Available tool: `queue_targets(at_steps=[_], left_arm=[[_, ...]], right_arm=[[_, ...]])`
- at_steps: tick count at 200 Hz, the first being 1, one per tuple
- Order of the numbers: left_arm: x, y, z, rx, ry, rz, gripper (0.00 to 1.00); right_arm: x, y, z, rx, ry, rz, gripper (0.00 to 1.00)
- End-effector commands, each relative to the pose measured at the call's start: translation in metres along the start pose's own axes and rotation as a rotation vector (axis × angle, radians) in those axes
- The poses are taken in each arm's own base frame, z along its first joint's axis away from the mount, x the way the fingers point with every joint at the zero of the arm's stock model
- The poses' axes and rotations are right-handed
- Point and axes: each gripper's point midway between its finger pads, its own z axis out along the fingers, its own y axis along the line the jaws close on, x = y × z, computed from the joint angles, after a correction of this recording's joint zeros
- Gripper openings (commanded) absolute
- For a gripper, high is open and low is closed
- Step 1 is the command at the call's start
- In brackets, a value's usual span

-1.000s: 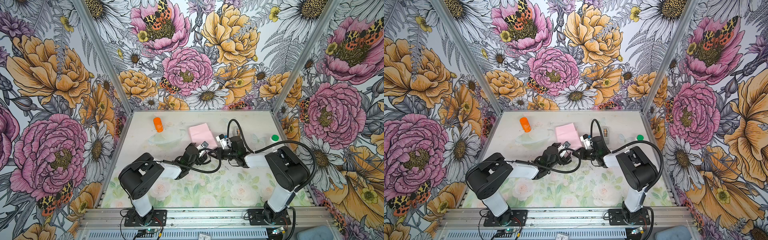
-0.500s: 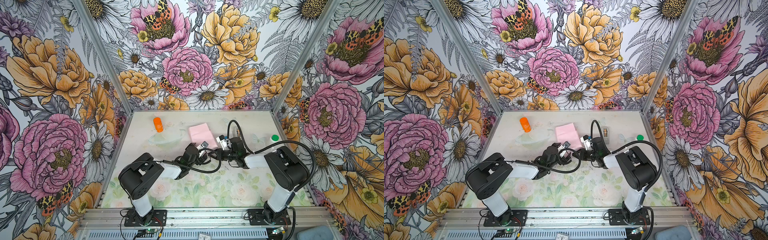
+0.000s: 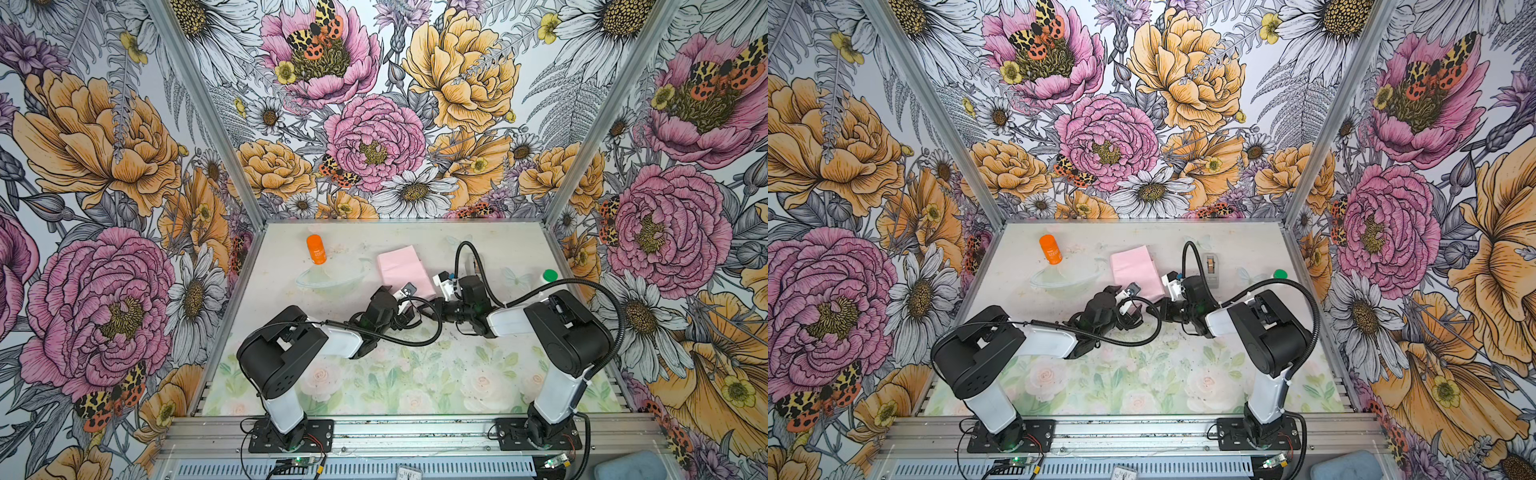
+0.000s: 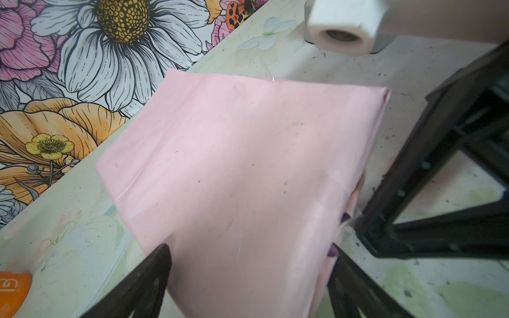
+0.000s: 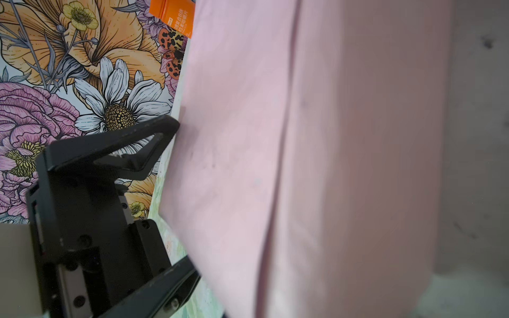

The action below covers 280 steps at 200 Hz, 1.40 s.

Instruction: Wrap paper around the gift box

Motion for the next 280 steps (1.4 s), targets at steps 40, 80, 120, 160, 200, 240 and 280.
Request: queue_targets(at_steps=[40,80,120,160,200,240,280], left_arm=[[0.024,-0.002,-0.004,0.014,0.08,-0.014,0.87],[0.024,-0.003,-0.004,0.017,0.08,-0.014,0.87],[0.023,-0.002,-0.005,0.015,0.077,-0.015,0.87],[0.021,-0.002,-0.004,0.016,0.074,-0.016,0.87],[0.022,-0.003,-0.004,0.016,0.076,-0.016,0.87],[0.022,-0.003,-0.005,0.018,0.075,-0.015,0.87],[0.021,-0.003,-0.005,0.016,0.075,-0.015,0.87]], right_arm=[[0.0,-0.003,-0.001,0.018,-0.03,-0.003,0.17],[0.014,-0.01,-0.011,0.051,-0.028,0.017,0.2],[0.025,-0.008,-0.031,0.101,-0.042,0.015,0.23],[0.011,0.017,-0.048,0.099,-0.1,-0.048,0.21],[0.0,0.041,-0.035,0.075,-0.121,-0.102,0.1],[-0.009,0.044,-0.019,0.058,-0.131,-0.11,0.03],[-0.017,0.039,-0.011,0.07,-0.153,-0.117,0.0]])
